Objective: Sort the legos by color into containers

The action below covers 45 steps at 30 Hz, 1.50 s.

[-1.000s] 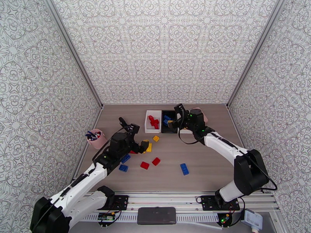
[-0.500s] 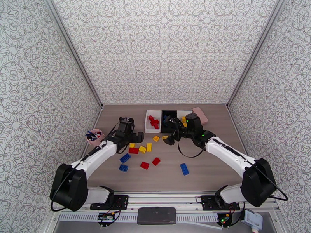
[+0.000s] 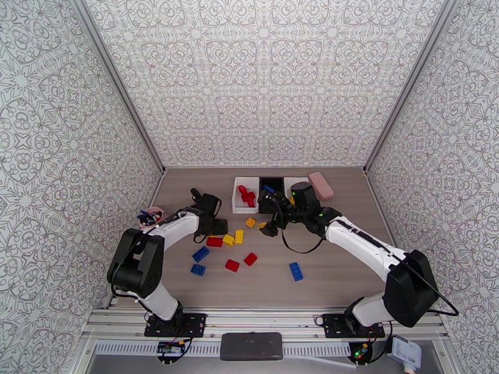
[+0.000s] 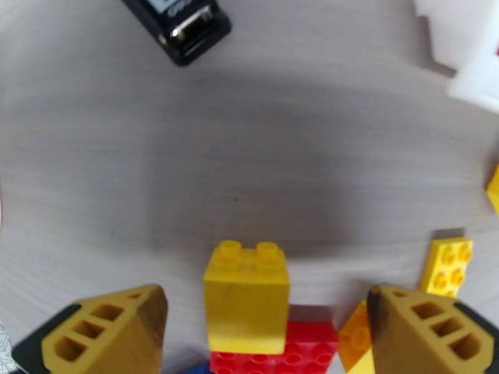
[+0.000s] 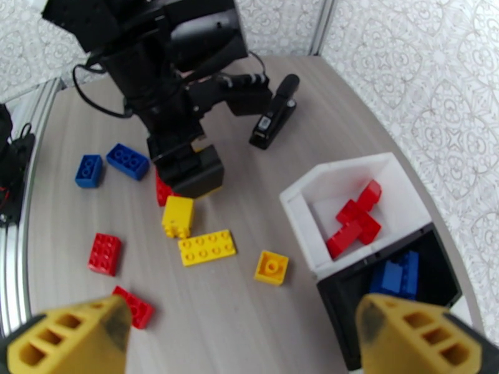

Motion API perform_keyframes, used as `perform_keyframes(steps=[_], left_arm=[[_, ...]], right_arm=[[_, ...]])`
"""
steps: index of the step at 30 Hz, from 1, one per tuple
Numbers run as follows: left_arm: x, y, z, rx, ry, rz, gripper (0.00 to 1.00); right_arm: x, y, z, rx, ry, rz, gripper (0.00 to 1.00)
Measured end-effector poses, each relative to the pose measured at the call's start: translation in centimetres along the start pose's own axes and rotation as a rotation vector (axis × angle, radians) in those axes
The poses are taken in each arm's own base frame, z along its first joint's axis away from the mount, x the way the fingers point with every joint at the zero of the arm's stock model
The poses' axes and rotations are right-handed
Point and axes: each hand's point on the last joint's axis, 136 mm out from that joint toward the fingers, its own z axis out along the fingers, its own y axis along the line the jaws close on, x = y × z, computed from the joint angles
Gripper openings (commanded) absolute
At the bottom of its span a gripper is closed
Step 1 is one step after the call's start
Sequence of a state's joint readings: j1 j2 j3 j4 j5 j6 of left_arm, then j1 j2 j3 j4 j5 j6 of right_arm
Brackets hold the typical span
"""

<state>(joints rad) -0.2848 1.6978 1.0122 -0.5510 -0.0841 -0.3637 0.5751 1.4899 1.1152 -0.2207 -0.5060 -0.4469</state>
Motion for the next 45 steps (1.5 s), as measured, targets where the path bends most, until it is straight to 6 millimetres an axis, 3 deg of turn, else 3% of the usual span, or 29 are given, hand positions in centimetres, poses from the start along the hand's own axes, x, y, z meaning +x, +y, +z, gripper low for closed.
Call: perform_keyframes(steps=[5,13,19,23,29,37,41,45], left_arm=[[0.5,0.1,1.0,-0.016,0.042,-0.003,0.64],[0.3,0.1,0.9,-0.021,0.043,-0.019,0.35],[0.1,-0.3,0.3,-0.027,0.021,-0.011,0.31],[-1.1,-1.8,-1.0,0.013,-0.046,-0.002,0.31],[-5.5,-7.9,-5.1,0.174,-0.287,0.044,0.31],[-11.5,-17.2,-10.9,0.439,-0.587,0.113,0.3],[-13.7,-21.4,-12.3,0.552,-0.667,0.151,0.31],[-14.6,-25.6,-12.2,0.629,-0.705,0.197,0.3]], right_arm=[[-0.1,-0.1,0.1,-0.003,0.006,0.004,0.99],[-0.7,-0.3,0.0,0.001,-0.003,-0.009,0.99],[-0.5,-0.5,0.0,0.015,0.006,-0.006,0.99],[-0.4,-1.0,-0.3,0.052,0.013,-0.008,0.99],[-0.8,-2.0,-2.8,0.155,-0.014,-0.002,1.0],[-0.1,-4.9,-8.2,0.35,-0.058,0.061,1.0],[0.1,-5.7,-10.8,0.43,-0.081,0.087,1.0],[0.3,-6.3,-12.6,0.494,-0.095,0.107,1.0]])
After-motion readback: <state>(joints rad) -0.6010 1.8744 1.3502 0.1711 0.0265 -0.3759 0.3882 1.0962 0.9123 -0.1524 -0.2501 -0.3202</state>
